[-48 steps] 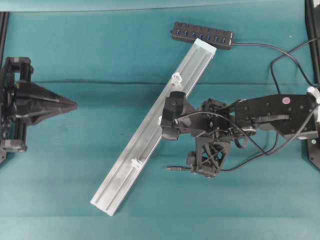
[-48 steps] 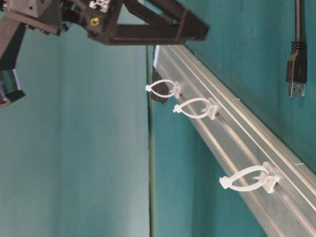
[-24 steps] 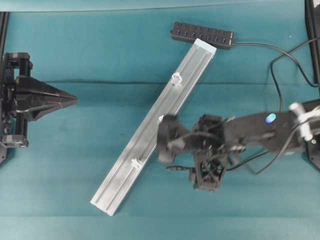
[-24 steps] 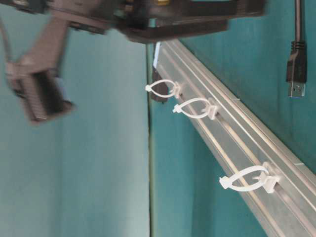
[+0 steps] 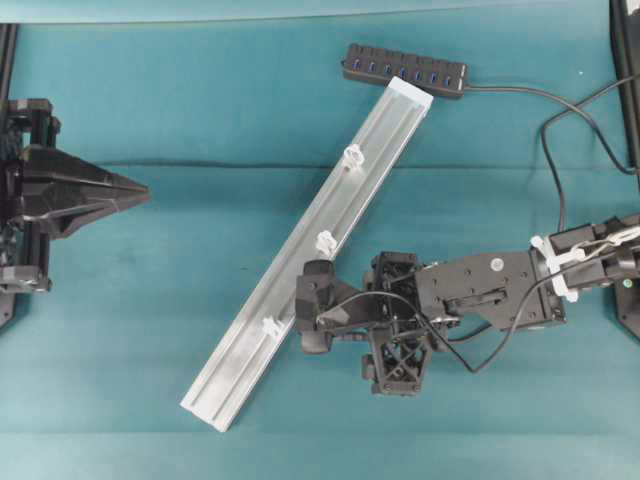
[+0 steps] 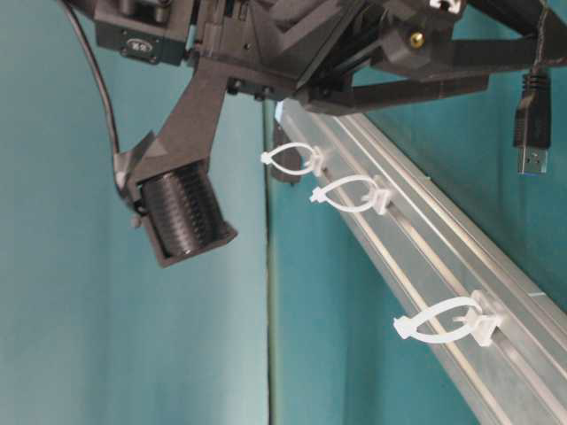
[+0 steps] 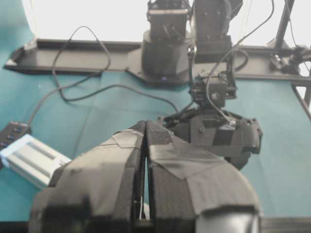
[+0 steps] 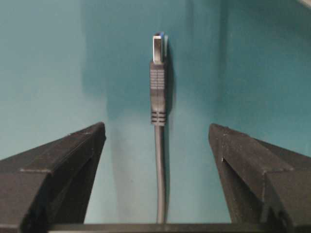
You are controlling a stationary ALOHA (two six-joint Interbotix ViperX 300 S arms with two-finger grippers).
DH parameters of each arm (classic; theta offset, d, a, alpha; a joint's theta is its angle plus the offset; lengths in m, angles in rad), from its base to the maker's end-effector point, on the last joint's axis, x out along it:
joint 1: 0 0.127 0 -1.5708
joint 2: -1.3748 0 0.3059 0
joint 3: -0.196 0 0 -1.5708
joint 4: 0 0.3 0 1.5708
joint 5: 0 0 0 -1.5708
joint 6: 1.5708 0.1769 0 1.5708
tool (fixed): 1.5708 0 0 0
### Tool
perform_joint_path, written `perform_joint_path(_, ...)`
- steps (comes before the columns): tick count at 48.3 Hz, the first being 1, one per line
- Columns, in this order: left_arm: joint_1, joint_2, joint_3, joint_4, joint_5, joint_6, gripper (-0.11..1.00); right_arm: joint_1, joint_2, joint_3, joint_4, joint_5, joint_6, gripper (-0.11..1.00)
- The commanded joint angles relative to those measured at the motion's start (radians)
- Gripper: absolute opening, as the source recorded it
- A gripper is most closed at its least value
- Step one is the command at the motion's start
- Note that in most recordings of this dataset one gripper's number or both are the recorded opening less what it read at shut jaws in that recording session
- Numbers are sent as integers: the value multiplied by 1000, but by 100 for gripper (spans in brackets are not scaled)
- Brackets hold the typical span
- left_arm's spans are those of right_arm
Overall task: Pass the USB cable through three rings with both arms.
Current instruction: 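Lower the right gripper and grasp the USB cable just behind the plug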
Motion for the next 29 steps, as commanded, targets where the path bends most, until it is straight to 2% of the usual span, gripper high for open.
perform_joint_path(1,2,-2,-29,2,-14,0,-1,3,9,8,-3,-12,-11,84)
perform_joint_path(18,2,0,-29,2,-14,-6,-1,12,32,32,-3,-43,0,82)
perform_joint_path(29,-5,-11,-32,2,-14,-8,-1,15,46,32,2,-46,0,65)
